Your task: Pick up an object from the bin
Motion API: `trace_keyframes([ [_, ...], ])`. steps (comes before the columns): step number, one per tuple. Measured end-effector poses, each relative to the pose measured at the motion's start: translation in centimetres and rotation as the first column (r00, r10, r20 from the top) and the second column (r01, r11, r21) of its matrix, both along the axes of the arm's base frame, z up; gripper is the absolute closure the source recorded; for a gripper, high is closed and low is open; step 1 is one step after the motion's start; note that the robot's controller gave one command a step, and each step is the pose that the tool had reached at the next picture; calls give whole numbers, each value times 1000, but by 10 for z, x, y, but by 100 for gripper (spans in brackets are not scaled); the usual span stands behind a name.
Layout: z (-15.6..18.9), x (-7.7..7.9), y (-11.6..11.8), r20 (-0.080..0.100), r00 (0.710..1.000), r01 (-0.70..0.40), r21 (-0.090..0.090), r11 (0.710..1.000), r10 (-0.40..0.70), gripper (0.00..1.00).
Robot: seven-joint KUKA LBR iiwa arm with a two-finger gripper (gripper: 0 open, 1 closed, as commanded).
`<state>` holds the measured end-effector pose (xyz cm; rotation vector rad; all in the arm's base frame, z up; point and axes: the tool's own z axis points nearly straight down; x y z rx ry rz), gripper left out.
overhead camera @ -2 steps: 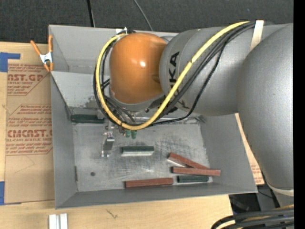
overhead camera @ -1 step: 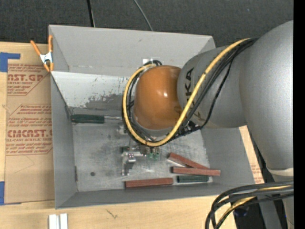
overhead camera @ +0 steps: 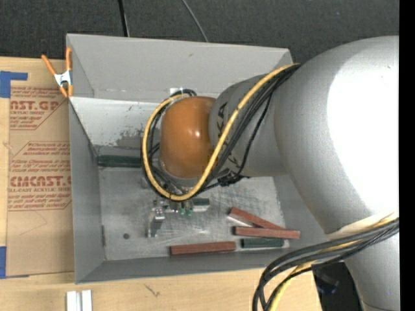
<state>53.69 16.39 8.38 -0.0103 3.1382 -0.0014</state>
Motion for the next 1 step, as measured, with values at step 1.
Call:
trace_keyframes([
  [1, -6, 6, -47, -3, 993, -116, 3, 993, 116, 0],
])
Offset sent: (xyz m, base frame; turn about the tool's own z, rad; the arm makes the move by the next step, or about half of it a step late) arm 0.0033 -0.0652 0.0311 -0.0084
